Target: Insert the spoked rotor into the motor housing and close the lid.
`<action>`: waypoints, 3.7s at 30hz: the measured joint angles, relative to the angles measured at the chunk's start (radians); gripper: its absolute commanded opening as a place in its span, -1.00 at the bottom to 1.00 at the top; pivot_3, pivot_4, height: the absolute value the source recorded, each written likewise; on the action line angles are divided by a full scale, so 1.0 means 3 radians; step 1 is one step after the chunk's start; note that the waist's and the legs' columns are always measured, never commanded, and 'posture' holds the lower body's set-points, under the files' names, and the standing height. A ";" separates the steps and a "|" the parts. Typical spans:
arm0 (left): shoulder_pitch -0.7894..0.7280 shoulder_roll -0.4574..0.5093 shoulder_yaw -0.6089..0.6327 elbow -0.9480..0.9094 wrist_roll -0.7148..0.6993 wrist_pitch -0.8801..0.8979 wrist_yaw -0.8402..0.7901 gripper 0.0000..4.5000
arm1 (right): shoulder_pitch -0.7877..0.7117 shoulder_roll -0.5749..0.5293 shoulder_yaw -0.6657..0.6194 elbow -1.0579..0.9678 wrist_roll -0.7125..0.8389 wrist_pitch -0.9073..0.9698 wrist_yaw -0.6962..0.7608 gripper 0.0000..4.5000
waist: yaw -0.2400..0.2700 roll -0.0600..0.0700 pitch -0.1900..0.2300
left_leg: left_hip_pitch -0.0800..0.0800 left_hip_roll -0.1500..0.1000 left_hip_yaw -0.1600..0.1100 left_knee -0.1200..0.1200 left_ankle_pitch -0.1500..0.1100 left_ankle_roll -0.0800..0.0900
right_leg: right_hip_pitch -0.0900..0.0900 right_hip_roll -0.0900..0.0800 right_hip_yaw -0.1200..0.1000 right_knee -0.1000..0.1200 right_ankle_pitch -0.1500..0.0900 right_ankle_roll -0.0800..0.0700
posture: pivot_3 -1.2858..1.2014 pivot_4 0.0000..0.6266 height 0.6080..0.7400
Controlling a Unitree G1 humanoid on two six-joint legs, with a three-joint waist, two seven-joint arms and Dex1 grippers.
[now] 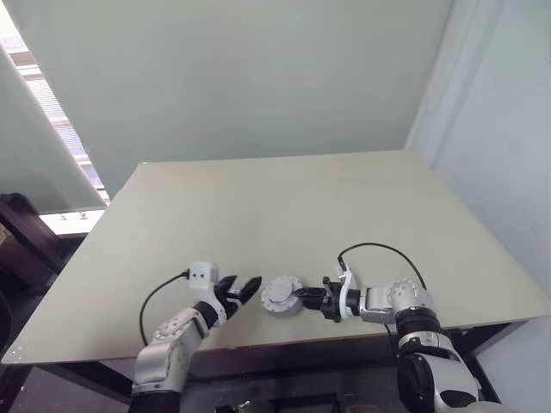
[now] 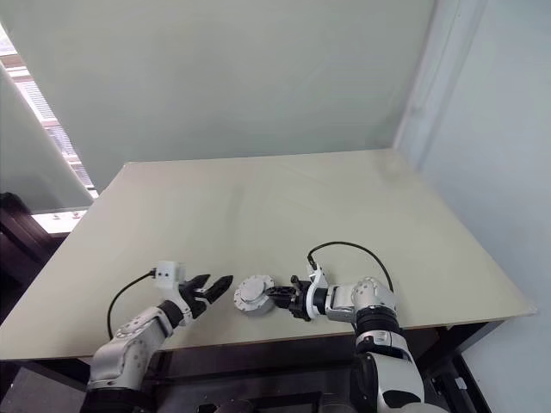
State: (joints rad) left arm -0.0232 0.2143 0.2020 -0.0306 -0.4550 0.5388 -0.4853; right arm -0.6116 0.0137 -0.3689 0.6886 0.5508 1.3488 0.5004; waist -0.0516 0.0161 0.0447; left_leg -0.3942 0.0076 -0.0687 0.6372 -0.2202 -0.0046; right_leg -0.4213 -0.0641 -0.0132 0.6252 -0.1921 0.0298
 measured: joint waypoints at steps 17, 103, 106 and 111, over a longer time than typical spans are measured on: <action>0.0334 -0.0128 0.0417 -0.0230 -0.0811 0.0523 0.0245 1.00 | 0.0024 0.0118 -0.0250 -0.0001 0.0109 -0.0072 -0.0138 -0.46 | 0.0002 -0.0015 0.0010 | -0.0003 0.0001 0.0002 0.0002 0.0000 -0.0001 | -0.0003 0.0001 0.0002 -0.0001 0.0000 0.0000 | 0.03 -1.00 1.00; 0.0106 -0.0880 0.0660 0.0195 -0.2714 0.0823 0.1026 1.00 | 0.0015 0.0347 -0.0633 -0.0593 0.0801 -0.0028 -0.0598 -0.46 | 0.0005 -0.0018 0.0012 | -0.0005 0.0000 0.0004 0.0010 0.0000 0.0000 | 0.0002 0.0006 0.0010 -0.0002 0.0000 -0.0001 | 0.03 -1.00 1.00; 0.0033 -0.0908 0.0662 0.0274 -0.2727 0.0825 0.1000 1.00 | 0.0016 0.0375 -0.0623 -0.0623 0.0814 -0.0006 -0.0608 -0.46 | 0.0007 -0.0019 0.0012 | -0.0006 0.0000 0.0003 0.0010 0.0000 0.0000 | 0.0002 0.0007 0.0010 -0.0002 0.0000 -0.0001 | 0.03 -1.00 1.00; -0.0092 -0.0947 0.0661 0.0369 -0.2727 0.0830 0.0944 1.00 | 0.0028 0.0383 -0.0588 -0.0634 0.0814 0.0025 -0.0622 -0.46 | 0.0006 -0.0019 0.0012 | -0.0006 0.0000 0.0004 0.0011 0.0000 0.0000 | 0.0002 0.0007 0.0010 -0.0003 0.0000 -0.0001 | 0.03 -1.00 1.00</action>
State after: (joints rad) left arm -0.0508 -0.0698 0.4002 0.0800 -1.2732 0.7877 -0.2021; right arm -0.6031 0.1287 -0.5453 0.4985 0.7951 1.3562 0.3139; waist -0.0499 0.0105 0.0484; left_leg -0.3961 0.0075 -0.0676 0.6405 -0.2203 -0.0047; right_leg -0.4207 -0.0621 -0.0101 0.6244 -0.1920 0.0295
